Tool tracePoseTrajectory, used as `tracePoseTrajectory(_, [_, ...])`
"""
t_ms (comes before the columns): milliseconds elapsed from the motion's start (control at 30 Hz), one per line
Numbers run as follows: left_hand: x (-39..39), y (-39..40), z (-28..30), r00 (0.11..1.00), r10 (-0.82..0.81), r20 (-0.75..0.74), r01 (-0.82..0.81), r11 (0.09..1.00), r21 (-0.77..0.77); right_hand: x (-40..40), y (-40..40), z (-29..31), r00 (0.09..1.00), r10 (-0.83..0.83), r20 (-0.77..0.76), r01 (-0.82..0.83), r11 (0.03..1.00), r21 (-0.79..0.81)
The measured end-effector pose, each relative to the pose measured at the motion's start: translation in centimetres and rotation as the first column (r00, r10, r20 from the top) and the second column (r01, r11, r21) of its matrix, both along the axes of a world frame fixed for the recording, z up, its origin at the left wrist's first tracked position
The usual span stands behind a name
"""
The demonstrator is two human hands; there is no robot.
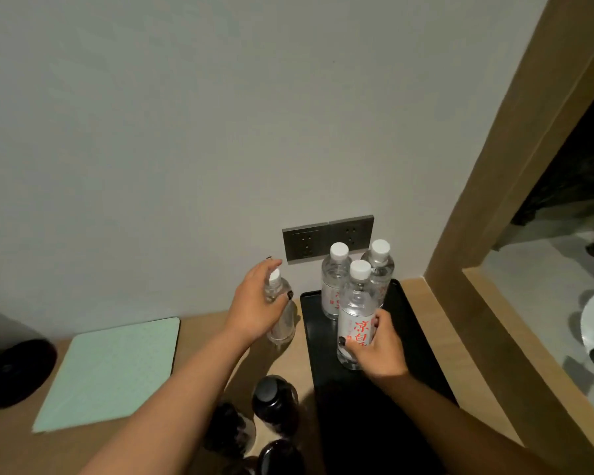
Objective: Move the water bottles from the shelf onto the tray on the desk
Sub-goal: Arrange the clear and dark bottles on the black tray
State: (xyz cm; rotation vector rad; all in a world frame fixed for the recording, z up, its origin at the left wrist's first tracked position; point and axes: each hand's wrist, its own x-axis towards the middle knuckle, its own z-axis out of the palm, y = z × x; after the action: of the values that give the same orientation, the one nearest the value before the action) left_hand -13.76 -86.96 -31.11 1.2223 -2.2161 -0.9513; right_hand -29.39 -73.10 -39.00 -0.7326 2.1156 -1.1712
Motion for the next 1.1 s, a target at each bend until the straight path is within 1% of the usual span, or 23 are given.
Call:
tracePoseTrajectory(67, [0.0, -0.3, -0.8, 1.0, -0.011, 0.021, 0.011, 1.0, -0.001, 0.2, -0.7, -0.6, 1.0, 0.008, 0.016, -0.008, 1.0, -0.021])
tracePoseTrajectory(167, [0.5, -0.6, -1.5, 0.999, -0.034, -0.005, 0.034, 0.999, 0.008, 0.7, -1.2, -1.3, 0.997, 0.002, 0.076, 0.002, 0.998, -0.058])
tracePoseTrajectory(333, [1.3, -1.4, -2.6, 0.998, -0.055, -0.011, 0.055, 0.998, -0.04, 1.2, -1.8, -2.2, 0.995, -0.016, 0.099, 0.027, 0.993, -0.111])
tracePoseTrajectory(567, [1.2, -1.6, -3.1, 0.998, -0.049, -0.031, 0.047, 0.998, -0.037, 1.6, -2.4, -2.3, 0.998, -0.042, 0.045, 0.047, 0.993, -0.106])
tracePoseTrajectory(667, [1.3, -2.0, -3.3, 0.998, -0.05, -0.028, 0.049, 0.998, -0.025, 1.5, -2.9, -2.3, 0.996, -0.065, 0.056, 0.07, 0.993, -0.096])
tracePoseTrajectory(867, [1.6, -2.2, -3.7, 0.998, -0.051, -0.033, 0.051, 0.999, -0.002, 1.0, -3.1, -2.4, 0.996, -0.033, 0.083, 0.043, 0.992, -0.118])
tracePoseTrajectory(1000, [1.9, -1.9, -3.5, 0.999, -0.034, -0.031, 0.034, 0.999, -0.019, 1.2, -3.1, -2.2, 0.998, -0.02, 0.062, 0.025, 0.996, -0.082])
tracePoseTrajectory(1100, [2.4, -1.5, -3.7, 0.999, 0.025, -0.04, -0.026, 0.999, -0.041, 1.4, -3.0, -2.0, 0.998, -0.041, 0.041, 0.043, 0.998, -0.04])
